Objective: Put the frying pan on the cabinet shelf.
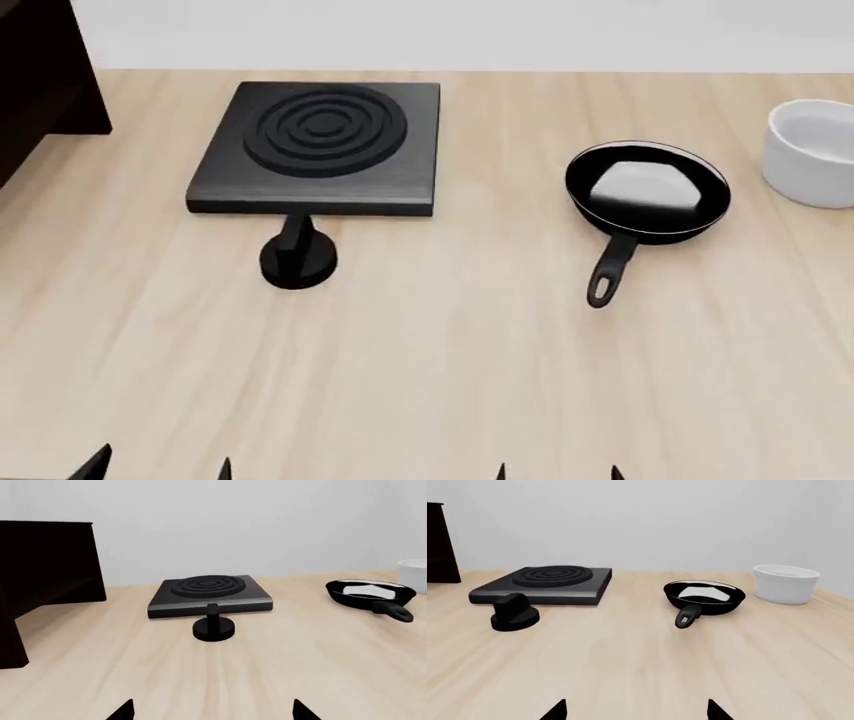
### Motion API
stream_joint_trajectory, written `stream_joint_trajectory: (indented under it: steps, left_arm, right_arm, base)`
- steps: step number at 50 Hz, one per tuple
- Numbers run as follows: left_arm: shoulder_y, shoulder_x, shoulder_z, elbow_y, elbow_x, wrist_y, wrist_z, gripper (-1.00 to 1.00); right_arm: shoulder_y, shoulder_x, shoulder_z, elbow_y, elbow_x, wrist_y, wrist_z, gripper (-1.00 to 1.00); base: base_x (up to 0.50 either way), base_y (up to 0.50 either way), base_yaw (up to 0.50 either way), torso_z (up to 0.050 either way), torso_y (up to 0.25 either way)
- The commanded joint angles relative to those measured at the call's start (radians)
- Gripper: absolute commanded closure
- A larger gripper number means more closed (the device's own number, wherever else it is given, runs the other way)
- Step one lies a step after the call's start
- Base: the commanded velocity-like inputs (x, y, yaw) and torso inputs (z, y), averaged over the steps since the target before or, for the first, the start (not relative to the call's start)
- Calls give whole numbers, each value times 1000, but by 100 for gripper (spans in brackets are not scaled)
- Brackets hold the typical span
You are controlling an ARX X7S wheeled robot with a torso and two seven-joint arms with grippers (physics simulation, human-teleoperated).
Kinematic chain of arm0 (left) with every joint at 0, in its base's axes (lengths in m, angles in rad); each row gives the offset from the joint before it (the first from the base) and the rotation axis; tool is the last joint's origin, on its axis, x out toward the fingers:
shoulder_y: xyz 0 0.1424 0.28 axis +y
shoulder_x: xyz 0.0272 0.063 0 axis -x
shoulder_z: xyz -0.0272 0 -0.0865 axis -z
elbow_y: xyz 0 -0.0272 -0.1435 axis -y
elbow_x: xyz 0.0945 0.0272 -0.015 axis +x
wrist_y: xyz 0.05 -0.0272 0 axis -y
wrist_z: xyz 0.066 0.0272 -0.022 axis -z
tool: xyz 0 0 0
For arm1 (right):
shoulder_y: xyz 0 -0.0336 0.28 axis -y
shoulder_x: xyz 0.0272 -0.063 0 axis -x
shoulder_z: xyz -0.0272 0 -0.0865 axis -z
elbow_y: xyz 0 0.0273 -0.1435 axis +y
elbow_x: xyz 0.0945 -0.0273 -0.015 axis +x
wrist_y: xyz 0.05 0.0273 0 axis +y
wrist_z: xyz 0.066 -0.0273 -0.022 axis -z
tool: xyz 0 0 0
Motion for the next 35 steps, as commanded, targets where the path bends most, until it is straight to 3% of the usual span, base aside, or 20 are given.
stream_joint_trajectory:
  steps: [1,18,24,35]
  left_arm:
    - [-2,-10,12,-8,-11,8,-9,-100]
    - [0,-20,19,13,-29,-4,-31,-100]
    - [-1,-22,19,8,-42,16,-34,-100]
    - [-3,-28,24,15,-48,-14,-52,-100]
  right_arm:
    - [8,11,-14,26,10,-23,10,-100]
    - [-2,26,-31,-15,29,-13,25,-100]
    - [-11,33,-38,-60,21,18,43,-100]
    - [-8,42,-48,-55,18,4,55,-100]
  base:
    - [0,0,0,50,16]
    - [0,0,0,49,17]
    - [30,9,0,2,0]
    - [493,216,0,0,0]
